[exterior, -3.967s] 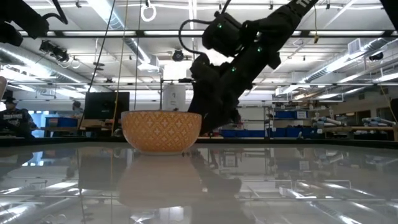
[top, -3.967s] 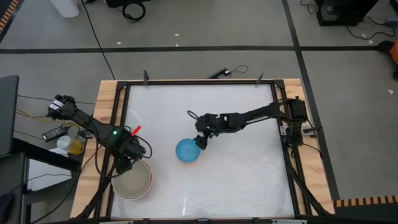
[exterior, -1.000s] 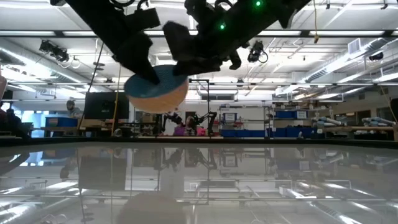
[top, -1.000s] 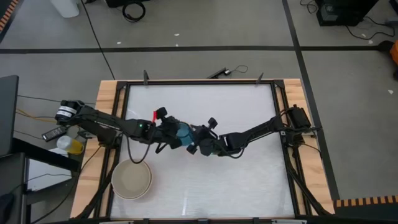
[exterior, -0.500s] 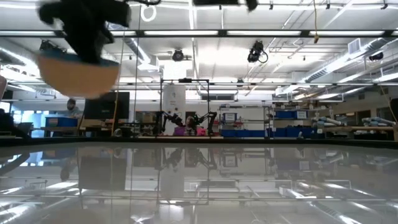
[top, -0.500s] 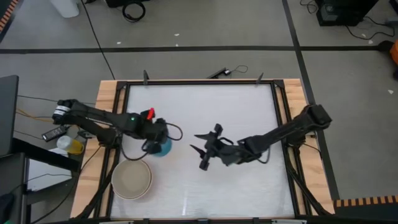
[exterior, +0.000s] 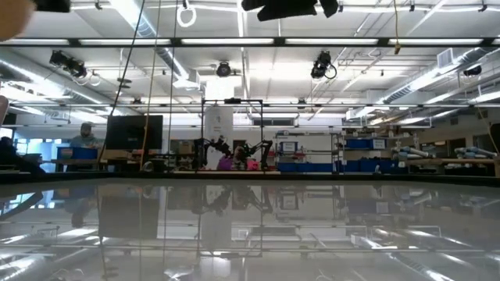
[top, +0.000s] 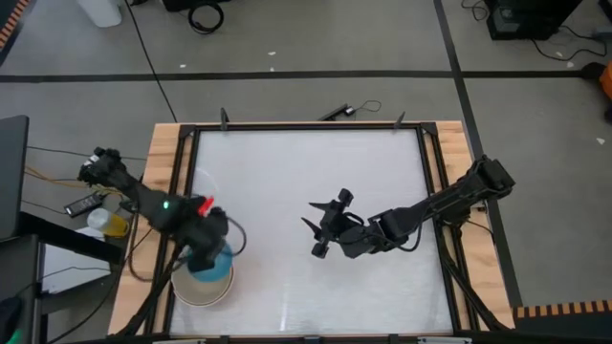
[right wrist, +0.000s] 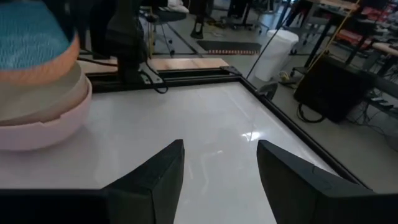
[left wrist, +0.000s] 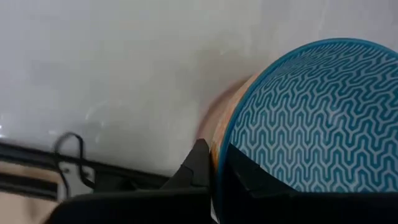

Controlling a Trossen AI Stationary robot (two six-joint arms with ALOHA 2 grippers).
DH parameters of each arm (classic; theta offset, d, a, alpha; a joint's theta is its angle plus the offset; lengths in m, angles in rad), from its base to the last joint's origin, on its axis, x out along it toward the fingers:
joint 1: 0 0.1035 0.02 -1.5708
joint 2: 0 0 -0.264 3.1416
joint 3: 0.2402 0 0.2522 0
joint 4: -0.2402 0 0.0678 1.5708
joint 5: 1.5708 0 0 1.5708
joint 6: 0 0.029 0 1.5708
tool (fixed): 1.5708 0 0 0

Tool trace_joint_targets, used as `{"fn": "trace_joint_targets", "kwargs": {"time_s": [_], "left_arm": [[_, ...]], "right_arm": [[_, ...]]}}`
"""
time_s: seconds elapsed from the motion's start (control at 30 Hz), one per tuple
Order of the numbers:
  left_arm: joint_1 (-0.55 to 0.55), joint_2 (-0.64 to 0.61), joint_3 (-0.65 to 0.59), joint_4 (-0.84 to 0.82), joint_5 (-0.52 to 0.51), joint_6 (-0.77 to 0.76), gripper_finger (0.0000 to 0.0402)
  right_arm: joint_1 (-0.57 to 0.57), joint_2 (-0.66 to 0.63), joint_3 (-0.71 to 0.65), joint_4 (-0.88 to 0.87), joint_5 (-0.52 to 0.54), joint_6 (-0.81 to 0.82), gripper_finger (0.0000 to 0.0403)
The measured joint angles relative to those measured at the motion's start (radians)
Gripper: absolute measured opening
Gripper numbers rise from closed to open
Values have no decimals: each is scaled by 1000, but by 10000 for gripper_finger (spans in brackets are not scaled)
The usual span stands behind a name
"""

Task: Nest bowls inside each other
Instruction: Stack the blue bowl on top of the white bowl, then return to Home Position

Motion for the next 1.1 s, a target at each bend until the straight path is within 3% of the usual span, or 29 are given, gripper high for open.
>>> {"fn": "trace_joint_targets", "kwargs": {"time_s": [0.27,0.43,0.57,0.73,0.97,1.03,1.1], "left_arm": [[-185,2,-228,214,42,-150,12],[-229,2,-352,322,39,-214,27],[-236,1,-402,317,42,-251,56],[-236,1,-379,311,38,-258,97],[-235,1,-225,190,26,-270,146],[-236,1,-169,119,-37,-284,152],[-236,0,-125,91,-179,-275,152]], "right_arm": [[-11,-2,0,-18,-36,26,208],[-13,-2,0,-17,-40,25,209],[-20,-2,0,-19,-58,26,209],[-28,-2,0,-25,-75,34,210],[-34,-2,0,-41,-100,35,210],[-32,-8,0,-46,-125,24,209],[-28,-28,0,-43,-177,9,206]]}}
